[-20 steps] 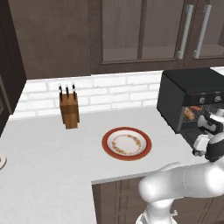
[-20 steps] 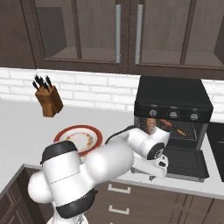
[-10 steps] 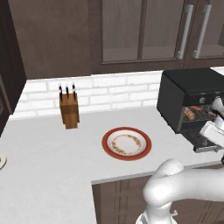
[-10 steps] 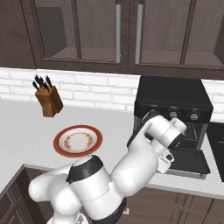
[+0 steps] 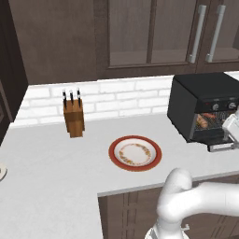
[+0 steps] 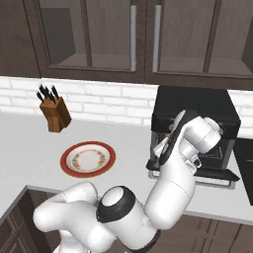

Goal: Pick up the kebab skewer and baguette bread, and place them inside the toaster oven. Close the toaster oven door and start by setting the timer.

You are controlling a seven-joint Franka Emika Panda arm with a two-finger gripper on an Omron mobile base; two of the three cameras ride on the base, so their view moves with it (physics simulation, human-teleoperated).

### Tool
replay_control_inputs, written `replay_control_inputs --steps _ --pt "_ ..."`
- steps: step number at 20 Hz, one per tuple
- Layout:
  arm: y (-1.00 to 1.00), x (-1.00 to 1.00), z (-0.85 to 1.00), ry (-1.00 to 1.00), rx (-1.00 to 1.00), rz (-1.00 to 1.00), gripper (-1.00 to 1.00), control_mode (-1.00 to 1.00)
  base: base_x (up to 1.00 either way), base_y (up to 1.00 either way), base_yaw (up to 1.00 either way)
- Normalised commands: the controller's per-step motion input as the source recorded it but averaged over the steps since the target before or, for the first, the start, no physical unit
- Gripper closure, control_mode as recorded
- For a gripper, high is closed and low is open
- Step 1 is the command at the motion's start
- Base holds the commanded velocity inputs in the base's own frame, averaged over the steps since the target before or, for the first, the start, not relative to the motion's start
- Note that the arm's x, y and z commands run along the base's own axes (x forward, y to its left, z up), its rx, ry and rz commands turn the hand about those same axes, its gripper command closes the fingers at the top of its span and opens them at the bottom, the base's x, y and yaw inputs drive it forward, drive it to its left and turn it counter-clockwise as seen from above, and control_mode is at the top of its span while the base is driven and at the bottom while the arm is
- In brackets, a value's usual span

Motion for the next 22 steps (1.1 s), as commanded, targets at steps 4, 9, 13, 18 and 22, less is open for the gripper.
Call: replay_control_inputs --steps 4,9,13,18,22 --pt "0.91 0.83 0.0 -0.52 0.0 0.0 -1.0 -1.0 0.0 0.0 0.0" --pt "0.91 0.84 -0.01 -0.48 0.0 -0.01 -1.0 -1.0 0.0 0.0 0.0" --pt "0.78 0.97 0.0 -0.45 0.0 -0.02 -1.0 -1.0 0.0 0.0 0.0" --pt "0.62 0.9 0.0 -0.44 0.0 -0.02 -1.0 -1.0 0.0 0.0 0.0" --pt "0.49 0.71 -0.11 -0.37 0.0 -0.01 -1.0 -1.0 0.0 0.0 0.0"
